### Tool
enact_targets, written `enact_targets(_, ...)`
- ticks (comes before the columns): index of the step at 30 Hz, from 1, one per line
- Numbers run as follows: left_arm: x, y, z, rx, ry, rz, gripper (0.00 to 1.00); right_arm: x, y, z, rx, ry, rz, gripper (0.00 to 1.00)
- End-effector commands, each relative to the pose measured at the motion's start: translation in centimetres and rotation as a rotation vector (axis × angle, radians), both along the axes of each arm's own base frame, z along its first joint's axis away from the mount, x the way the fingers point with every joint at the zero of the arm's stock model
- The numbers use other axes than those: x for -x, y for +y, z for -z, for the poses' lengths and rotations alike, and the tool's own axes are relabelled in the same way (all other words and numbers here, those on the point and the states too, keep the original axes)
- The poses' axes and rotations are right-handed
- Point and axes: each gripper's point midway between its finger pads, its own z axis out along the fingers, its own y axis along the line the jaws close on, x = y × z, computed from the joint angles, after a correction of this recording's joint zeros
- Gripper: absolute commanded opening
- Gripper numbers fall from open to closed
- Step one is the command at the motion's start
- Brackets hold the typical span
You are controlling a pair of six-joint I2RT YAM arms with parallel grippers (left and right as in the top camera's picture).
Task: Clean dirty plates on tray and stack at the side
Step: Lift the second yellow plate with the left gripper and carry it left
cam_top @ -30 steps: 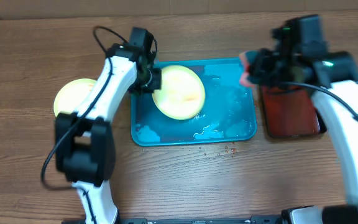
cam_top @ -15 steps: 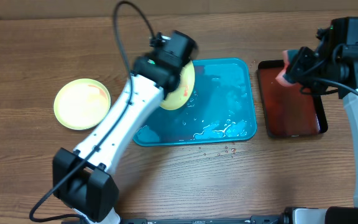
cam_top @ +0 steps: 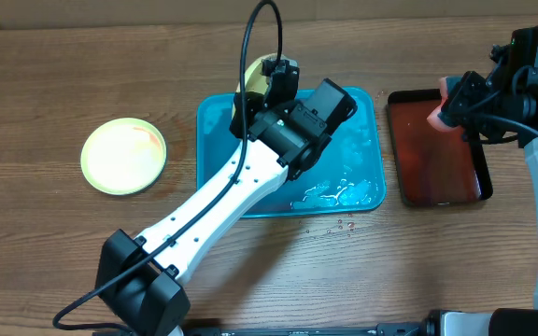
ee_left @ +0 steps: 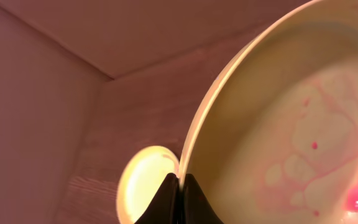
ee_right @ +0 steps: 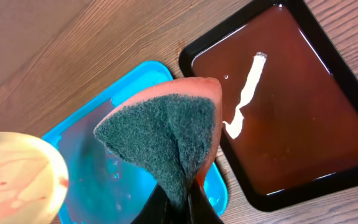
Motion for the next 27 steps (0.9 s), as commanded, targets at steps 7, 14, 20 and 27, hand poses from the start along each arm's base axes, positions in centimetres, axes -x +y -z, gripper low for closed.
enact_targets(7,1.3,0.2,-5.3,-0.148,-0.245,-0.079,0.04,0.1,-0.4,-0.8,0.02,-0.023,0.006,0.04)
enact_targets(14,2.2,-0.6,-6.9,-0.197,-0.321,-0.083,0.04,0.1,-0.4,-0.7,0.02,-0.023,0.006,0.04)
enact_targets(20,2.3,-0.8,-7.0,-0.201,-0.326,-0.082,0.04,0.1,-0.4,-0.7,0.02,-0.022,0.006,0.04)
enact_targets(27,1.2,-2.3,-2.5,-0.001,-0.135,0.017,0.04,0.4,-0.4,-0.6,0.019,-0.013,0.005,0.04)
